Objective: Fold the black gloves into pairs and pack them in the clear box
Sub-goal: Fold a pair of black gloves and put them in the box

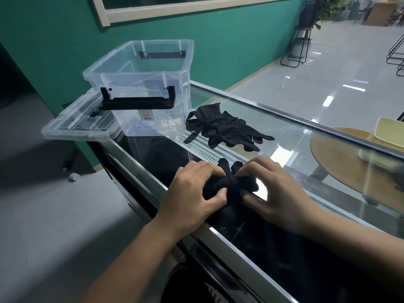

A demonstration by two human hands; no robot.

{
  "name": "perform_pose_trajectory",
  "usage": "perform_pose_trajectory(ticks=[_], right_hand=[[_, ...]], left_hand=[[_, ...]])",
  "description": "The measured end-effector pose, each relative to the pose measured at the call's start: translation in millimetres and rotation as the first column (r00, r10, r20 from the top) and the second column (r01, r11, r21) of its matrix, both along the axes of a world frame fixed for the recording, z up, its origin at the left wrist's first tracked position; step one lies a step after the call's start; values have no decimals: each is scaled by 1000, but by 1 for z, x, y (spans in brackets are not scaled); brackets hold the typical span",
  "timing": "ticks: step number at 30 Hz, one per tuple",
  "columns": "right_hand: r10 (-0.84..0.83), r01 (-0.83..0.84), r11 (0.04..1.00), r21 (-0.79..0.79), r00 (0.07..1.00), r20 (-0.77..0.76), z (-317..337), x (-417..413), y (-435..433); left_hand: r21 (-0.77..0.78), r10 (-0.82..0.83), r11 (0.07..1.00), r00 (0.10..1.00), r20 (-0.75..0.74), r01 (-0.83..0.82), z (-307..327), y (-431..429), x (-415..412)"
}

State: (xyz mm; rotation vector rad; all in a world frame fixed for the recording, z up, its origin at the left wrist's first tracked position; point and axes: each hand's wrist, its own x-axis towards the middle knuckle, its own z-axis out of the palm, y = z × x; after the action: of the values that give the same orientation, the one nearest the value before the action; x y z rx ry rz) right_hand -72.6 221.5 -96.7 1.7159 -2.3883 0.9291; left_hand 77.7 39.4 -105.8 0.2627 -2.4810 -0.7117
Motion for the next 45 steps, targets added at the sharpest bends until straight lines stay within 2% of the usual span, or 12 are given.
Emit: perform_pose_trajectory(ticks=[4,8,12,17,24,28,35,41,45], right_hand=[[-16,21,997,-80,998,64,-1,0,1],[-97,118,986,-118,980,175,-2,-3,-1],[-151,173,975,-142,977,151,-3,-7,-3],[-138,144,980,-135,989,54,-8,-11,-2],[-41,48,990,-134,998,48,-4,-9,0],[11,-3,994,-109,997,71,-1,-8,2],[14,-14,1000,-5,1000,-23,-7,-12,1],[16,-16,998,-54,1000,-7,9,-7,-5],[25,-30,987,-161,999,-34,45,-12,-28]], left_hand=[[138,31,990,999,-33,-26,2,2,2],[222,74,973,997,-14,-69,-1,-3,-3],[87,126,989,985,-117,-116,-4,-4,-12],[-82,79,992,984,-159,-93,-11,-5,-9],[-332,33,942,999,-15,-36,-8,-5,-6],[-380,-11,924,999,45,27,-5,-7,-9],[-400,-80,911,994,69,101,-4,-21,-9],[-462,-134,879,991,2,120,7,-29,-12],[-540,-147,837,987,-61,91,45,-56,-19]])
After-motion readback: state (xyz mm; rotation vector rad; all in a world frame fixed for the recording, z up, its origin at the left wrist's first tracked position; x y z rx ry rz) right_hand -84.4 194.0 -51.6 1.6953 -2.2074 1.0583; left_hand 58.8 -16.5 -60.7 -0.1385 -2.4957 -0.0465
